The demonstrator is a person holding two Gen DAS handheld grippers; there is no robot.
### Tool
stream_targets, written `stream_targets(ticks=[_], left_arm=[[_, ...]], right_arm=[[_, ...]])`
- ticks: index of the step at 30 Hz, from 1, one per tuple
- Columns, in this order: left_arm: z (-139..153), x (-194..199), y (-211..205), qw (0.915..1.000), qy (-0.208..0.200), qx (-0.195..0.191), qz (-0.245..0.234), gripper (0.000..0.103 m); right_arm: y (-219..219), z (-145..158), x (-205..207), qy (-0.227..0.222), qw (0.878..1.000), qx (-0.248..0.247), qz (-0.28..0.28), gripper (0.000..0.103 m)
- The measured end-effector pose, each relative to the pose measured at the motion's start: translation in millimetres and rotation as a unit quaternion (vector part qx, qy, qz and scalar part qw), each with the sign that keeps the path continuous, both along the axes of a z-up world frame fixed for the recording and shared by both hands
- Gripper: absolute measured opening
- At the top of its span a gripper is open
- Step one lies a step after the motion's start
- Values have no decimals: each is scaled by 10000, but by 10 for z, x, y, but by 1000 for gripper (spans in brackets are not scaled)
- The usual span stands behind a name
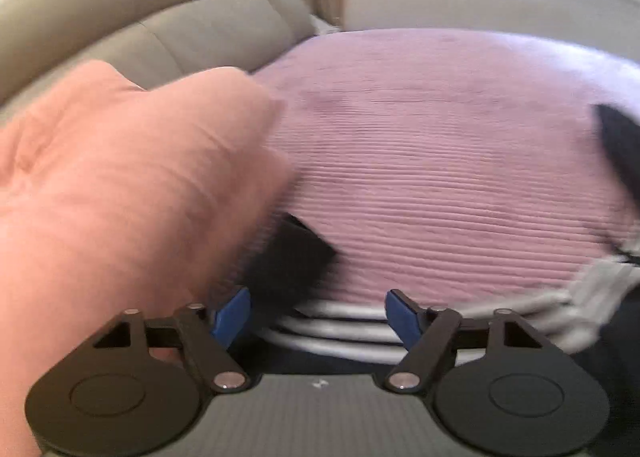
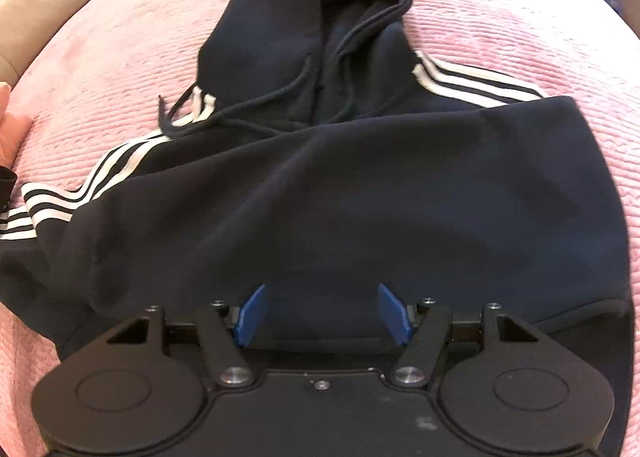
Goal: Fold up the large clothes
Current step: 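Grasp the other striped sleeve cuff with the left gripper and lift it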
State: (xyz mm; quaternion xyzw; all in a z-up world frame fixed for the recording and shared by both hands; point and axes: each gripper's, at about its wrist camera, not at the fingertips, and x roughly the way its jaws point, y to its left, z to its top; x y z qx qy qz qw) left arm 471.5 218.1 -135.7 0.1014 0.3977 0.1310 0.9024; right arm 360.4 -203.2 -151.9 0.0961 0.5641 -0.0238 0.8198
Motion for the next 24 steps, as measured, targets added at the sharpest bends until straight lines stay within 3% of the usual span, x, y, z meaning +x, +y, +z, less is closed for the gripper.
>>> stream_targets(ticks=[5,9,11,12,13,15,20,24], left_arm=[[-343,449,361,9985,389,333,185,81],[-551,582,493,9977,655,39,158,81],[-565,603,544,9974,665,-239,155,72],[-571,617,558,9974,619,-348,159,59],[-559,608,555,9973,574,-431,142,39],[-539,613,550,9972,525,-516,100,16],[-273,403,442,9955,42,-932,-158,14],[127,146,125,9872,-396,-1386,-676,14]], right_arm=[[183,-22,9,36,9998,84,184,75],[221,-36,27,80,9997,36,221,75],[204,-47,26,101,9998,52,172,75],[196,-54,24,106,9998,56,144,75],[184,-58,19,110,9998,62,120,75],[168,-69,13,111,9999,67,96,75],[115,-84,-33,83,9998,148,64,75],[28,-67,-80,52,9997,231,48,75]])
